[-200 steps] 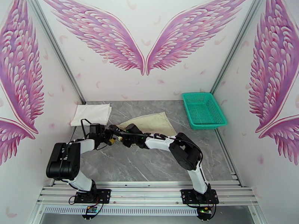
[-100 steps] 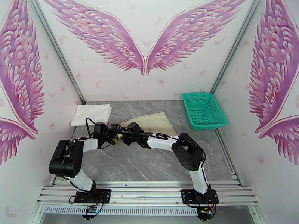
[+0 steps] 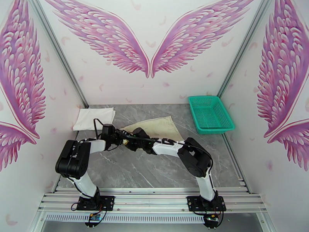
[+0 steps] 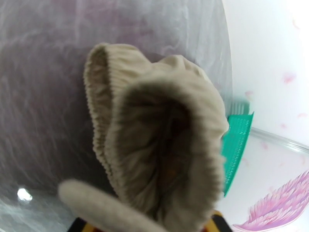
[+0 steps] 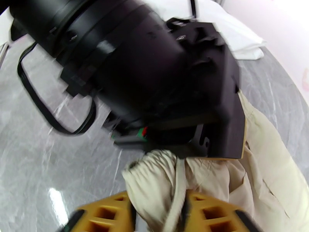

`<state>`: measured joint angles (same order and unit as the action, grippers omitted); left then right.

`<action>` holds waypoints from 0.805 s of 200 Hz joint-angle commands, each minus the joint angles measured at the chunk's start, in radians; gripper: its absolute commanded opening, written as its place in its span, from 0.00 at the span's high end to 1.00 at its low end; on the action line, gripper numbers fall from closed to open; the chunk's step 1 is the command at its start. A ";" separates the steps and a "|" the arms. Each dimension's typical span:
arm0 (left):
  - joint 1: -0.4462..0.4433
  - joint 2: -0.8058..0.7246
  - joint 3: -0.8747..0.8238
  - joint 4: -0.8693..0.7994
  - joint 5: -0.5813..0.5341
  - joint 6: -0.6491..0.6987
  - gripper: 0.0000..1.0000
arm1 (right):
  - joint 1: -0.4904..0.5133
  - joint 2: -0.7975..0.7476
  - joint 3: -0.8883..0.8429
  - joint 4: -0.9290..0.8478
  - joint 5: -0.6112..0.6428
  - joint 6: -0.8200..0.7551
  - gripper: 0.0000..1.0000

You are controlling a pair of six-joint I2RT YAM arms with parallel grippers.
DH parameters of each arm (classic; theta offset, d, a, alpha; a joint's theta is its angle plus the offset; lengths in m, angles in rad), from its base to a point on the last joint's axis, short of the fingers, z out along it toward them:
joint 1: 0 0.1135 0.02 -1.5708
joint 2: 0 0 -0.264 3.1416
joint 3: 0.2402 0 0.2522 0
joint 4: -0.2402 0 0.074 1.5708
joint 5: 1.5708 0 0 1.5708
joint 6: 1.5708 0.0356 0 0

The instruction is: Fold and stack the mixed laundry pile

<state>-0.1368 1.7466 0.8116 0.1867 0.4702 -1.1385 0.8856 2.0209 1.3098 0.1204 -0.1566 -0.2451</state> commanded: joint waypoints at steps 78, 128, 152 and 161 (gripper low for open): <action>0.001 -0.027 0.209 -0.422 -0.042 0.506 0.99 | -0.239 -0.229 -0.044 -0.474 -0.048 0.741 0.45; 0.009 -0.036 0.266 -0.510 -0.053 0.581 1.00 | -0.287 0.026 0.168 -0.495 -0.103 0.793 0.74; 0.023 -0.059 0.289 -0.572 -0.077 0.620 1.00 | -0.283 0.149 0.273 -0.526 -0.119 0.809 0.84; 0.028 -0.068 0.299 -0.595 -0.082 0.642 1.00 | -0.278 0.177 0.285 -0.511 -0.136 0.820 0.85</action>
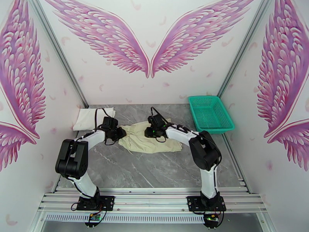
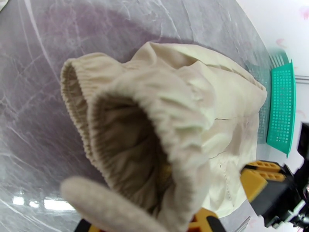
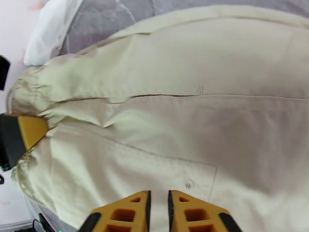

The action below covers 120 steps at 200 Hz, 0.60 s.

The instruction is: Fold and stack the mixed laundry pile

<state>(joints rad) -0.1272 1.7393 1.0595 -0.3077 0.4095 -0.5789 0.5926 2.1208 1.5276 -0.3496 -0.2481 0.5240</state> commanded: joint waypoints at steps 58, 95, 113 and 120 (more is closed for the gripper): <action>0.029 -0.109 0.145 -0.286 -0.081 0.222 1.00 | 0.066 0.203 0.151 -0.008 -0.054 0.078 0.87; 0.011 -0.146 0.170 -0.363 -0.117 0.265 1.00 | 0.057 0.108 0.092 -0.005 -0.007 0.067 0.84; -0.005 -0.158 0.194 -0.401 -0.144 0.279 1.00 | 0.038 0.041 0.027 0.035 -0.015 0.067 0.82; -0.014 -0.160 0.207 -0.417 -0.157 0.286 1.00 | 0.031 0.020 0.005 0.048 -0.017 0.067 0.82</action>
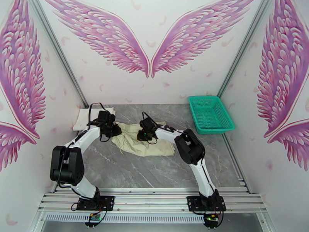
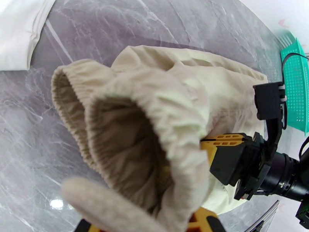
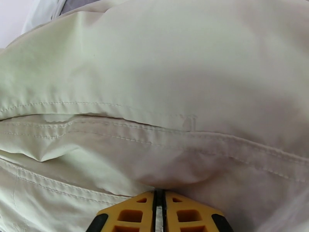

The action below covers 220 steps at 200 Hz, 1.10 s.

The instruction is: Fold and stack the mixed laundry pile

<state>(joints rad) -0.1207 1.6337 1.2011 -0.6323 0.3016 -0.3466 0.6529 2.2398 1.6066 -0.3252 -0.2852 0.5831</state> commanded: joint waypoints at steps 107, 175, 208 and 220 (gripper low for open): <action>-0.188 -0.053 0.230 -0.230 -0.256 0.037 1.00 | -0.024 -0.002 -0.158 0.370 -0.174 0.439 1.00; -0.290 0.012 0.354 -0.334 -0.354 0.018 1.00 | 0.014 0.081 -0.062 0.348 -0.175 0.459 1.00; -0.344 0.046 0.404 -0.384 -0.420 -0.020 1.00 | -0.032 -0.044 -0.171 0.338 -0.147 0.416 1.00; -0.356 0.058 0.412 -0.393 -0.461 -0.062 1.00 | -0.060 -0.109 -0.239 0.352 -0.151 0.414 1.00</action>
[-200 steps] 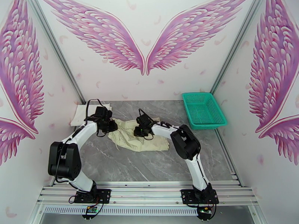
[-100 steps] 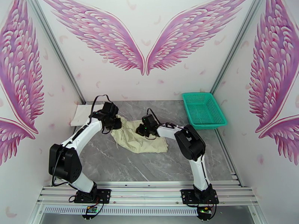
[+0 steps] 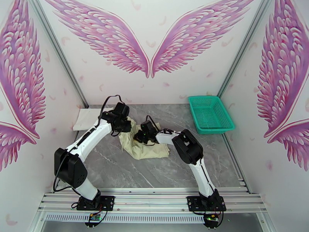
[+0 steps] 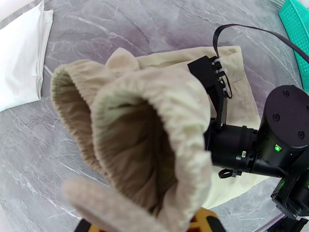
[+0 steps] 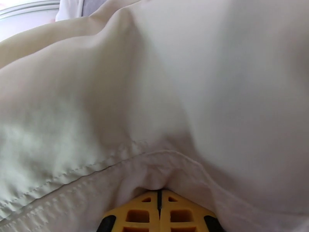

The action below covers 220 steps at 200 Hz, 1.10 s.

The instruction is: Fold and stack the mixed laundry pile

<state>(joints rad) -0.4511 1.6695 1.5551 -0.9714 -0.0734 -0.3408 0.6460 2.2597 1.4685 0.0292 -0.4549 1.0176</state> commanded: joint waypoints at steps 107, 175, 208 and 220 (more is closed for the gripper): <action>-0.217 0.267 0.338 -0.284 -0.381 -0.269 1.00 | -0.250 -0.528 -0.505 -0.172 0.149 -0.285 0.91; -0.344 0.401 0.427 -0.281 -0.454 -0.503 1.00 | -0.389 -0.662 -0.606 -0.273 0.185 -0.430 0.91; -0.372 0.462 0.485 -0.276 -0.448 -0.562 1.00 | -0.414 -0.694 -0.633 -0.279 0.166 -0.451 0.91; -0.374 0.484 0.504 -0.276 -0.436 -0.576 1.00 | -0.416 -0.705 -0.642 -0.278 0.162 -0.455 0.91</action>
<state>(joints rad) -0.8181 2.1155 1.9896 -1.2514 -0.4950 -0.8452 0.2367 1.5917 0.8532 -0.2214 -0.2836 0.6022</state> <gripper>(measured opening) 0.163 0.094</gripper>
